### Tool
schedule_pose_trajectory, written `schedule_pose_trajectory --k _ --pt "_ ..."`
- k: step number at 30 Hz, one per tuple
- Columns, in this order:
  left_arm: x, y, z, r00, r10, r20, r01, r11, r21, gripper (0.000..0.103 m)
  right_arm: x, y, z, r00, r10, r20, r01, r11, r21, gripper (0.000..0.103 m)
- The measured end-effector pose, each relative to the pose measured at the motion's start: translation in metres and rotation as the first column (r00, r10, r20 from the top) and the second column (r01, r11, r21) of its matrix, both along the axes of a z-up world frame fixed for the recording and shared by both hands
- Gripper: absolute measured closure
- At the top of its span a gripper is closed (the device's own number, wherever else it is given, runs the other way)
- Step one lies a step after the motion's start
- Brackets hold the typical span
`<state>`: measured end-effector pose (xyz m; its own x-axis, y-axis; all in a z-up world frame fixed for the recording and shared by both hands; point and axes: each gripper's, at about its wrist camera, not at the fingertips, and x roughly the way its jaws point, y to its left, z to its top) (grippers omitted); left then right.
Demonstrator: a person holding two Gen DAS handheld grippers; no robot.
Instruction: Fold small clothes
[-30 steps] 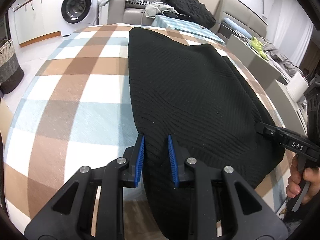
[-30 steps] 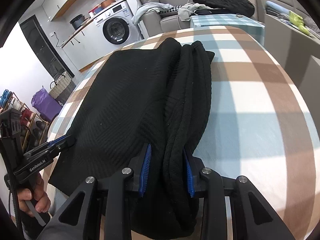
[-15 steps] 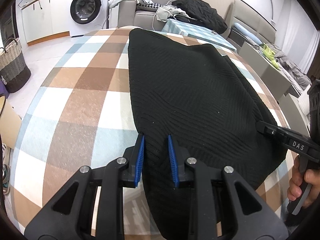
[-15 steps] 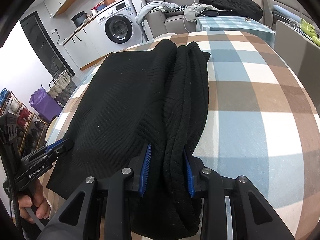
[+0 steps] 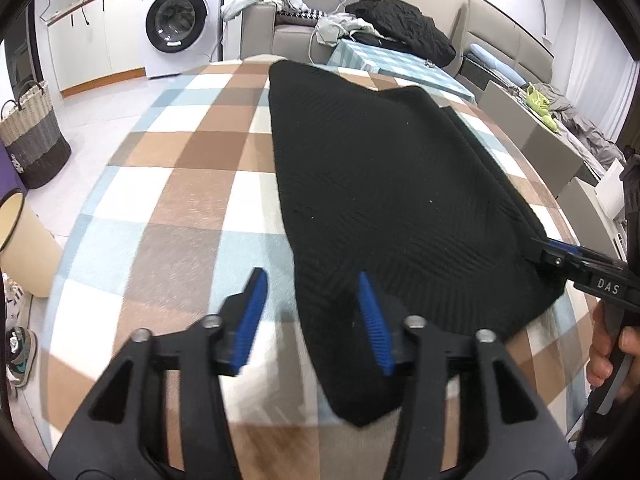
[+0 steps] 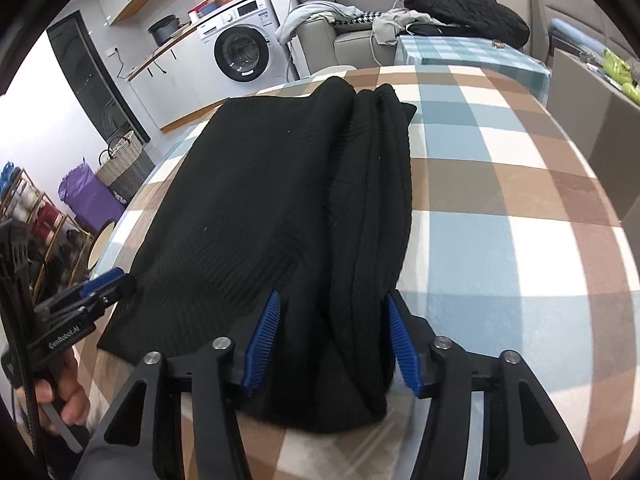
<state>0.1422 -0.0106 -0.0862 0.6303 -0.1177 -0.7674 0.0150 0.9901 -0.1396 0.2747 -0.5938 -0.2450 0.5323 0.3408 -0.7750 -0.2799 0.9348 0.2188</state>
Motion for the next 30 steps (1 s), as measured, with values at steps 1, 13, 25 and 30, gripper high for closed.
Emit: schedule_pose_trajectory --k 1,13,25,30 --pt "-0.005 0.001 0.003 1.0 0.0 0.007 0.0 1.0 0.001 0.046 -0.004 -0.002 0.002 1.0 0.005 0.005 -0.005 1.0 0.003 0.045" --pt "-0.043 0.003 0.023 0.997 -0.028 0.071 0.029 1.0 -0.002 0.001 -0.041 -0.012 0.031 0.992 0.104 0.068 -0.103 0.995 -0.016 0.013" --pt "-0.049 -0.017 0.013 0.996 -0.063 0.063 0.062 0.998 0.022 0.001 -0.046 -0.007 0.02 0.976 0.202 0.077 -0.21 0.971 0.111 0.04" --pt "-0.05 -0.02 0.011 0.994 -0.077 0.072 0.076 0.997 0.022 0.001 -0.036 -0.003 0.003 0.982 0.176 0.071 -0.182 0.979 0.09 0.054"
